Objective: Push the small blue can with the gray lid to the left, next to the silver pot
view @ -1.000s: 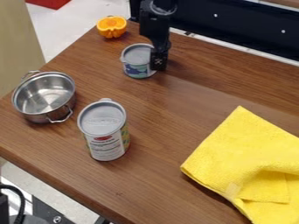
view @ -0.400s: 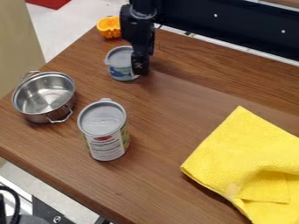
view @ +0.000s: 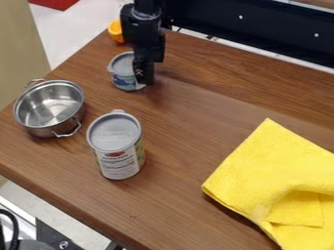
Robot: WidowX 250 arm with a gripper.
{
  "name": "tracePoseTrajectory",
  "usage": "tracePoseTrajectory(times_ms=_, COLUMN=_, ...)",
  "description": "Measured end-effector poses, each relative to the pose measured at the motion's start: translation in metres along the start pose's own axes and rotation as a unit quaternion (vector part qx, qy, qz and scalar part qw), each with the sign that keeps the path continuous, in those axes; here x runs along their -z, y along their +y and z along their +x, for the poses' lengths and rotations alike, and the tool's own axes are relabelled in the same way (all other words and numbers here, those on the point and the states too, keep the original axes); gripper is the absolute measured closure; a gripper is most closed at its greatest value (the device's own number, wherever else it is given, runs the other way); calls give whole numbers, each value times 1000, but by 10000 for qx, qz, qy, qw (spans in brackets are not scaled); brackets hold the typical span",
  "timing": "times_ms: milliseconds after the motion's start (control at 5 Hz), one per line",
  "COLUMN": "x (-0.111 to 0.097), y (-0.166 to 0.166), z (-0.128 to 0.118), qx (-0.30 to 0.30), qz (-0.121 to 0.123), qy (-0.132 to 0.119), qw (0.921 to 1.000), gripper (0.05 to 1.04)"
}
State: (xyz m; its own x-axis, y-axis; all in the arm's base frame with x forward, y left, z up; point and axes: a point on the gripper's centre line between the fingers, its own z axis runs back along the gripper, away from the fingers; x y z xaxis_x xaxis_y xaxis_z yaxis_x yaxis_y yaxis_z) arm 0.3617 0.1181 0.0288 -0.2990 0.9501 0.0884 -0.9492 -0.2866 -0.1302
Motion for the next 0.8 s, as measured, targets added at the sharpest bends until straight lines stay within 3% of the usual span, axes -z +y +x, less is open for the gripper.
tracePoseTrajectory(times_ms=200, x=7, y=5, z=12, qx=139, qz=2, qy=6, qw=9999, gripper=87)
tracePoseTrajectory(times_ms=400, x=-1, y=5, z=29, qx=250, qz=-139, qy=-28, qw=9996, gripper=87)
tracePoseTrajectory(times_ms=800, x=-4, y=8, z=35, qx=445, qz=11, qy=87, qw=9990, gripper=87)
